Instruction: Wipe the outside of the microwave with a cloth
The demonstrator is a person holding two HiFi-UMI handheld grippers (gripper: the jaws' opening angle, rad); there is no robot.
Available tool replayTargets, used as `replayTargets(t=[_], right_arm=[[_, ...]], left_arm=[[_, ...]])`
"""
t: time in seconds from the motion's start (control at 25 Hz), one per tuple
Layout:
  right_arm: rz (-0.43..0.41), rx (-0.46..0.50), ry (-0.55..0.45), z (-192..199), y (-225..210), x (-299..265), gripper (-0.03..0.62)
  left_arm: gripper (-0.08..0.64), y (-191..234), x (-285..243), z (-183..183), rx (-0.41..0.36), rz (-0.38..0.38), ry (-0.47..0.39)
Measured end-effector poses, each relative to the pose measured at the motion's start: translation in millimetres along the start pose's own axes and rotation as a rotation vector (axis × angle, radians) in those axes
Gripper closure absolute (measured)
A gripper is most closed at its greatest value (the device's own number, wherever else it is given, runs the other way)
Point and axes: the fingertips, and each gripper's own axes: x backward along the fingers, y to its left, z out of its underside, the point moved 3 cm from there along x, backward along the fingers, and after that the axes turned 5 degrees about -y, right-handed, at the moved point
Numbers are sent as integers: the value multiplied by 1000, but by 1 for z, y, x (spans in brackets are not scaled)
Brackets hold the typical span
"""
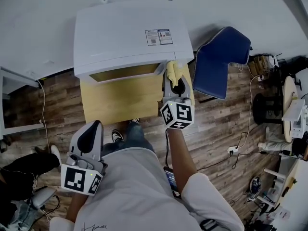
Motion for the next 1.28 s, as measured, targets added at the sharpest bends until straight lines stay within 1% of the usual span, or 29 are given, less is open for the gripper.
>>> replayTargets(t=[0.08, 0.2, 0.44, 0.56, 0.84, 1.12, 1.28], right_arm=[[-24, 4, 6, 2, 12, 0, 479], [-38, -9, 9, 6, 25, -3, 479], [-24, -34, 4, 9, 34, -10, 479], [-35, -38, 5, 12, 40, -11, 479], [-66, -46, -2, 15, 58, -15, 479], [-59, -52, -18, 20, 67, -15, 479], [-59, -66, -24, 21, 75, -17, 479]], left_arm=[[566, -1, 3, 0, 0, 0, -6], [566, 0, 7, 0, 2, -5, -13], [566, 4, 15, 1, 6, -13, -20], [566, 8, 17, -1, 8, -17, -20], [566, 13, 18, -3, 3, 1, -13], [566, 17, 23, 7, 14, 22, 0], [566, 23, 30, 7, 16, 20, 2]])
